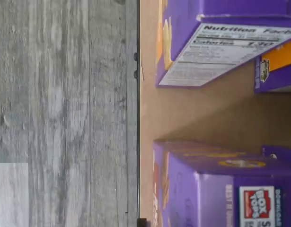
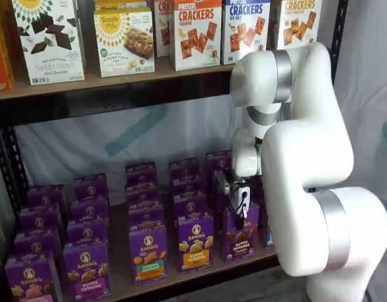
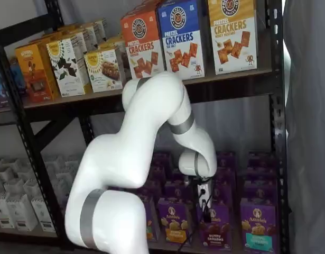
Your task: Pick up the purple box with a brown patch in the center, on the bottom shelf, the fifth box from the left
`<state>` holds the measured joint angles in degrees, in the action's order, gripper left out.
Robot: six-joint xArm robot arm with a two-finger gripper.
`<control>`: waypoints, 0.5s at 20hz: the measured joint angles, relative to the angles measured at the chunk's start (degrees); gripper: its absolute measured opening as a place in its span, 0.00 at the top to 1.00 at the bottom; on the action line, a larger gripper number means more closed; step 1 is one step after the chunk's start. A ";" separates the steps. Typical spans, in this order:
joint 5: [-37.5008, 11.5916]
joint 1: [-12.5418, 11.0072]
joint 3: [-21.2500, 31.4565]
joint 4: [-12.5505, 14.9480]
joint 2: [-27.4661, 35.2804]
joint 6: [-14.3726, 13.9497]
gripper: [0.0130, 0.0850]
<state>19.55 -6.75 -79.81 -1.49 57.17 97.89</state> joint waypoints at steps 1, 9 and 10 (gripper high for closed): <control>0.08 0.01 0.08 -0.18 -0.06 0.16 0.33; 0.02 -0.07 0.98 -1.70 -0.74 1.63 0.50; -0.01 -0.07 1.09 -1.93 -0.82 1.86 0.56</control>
<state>19.54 -6.83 -78.72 -3.42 56.35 99.76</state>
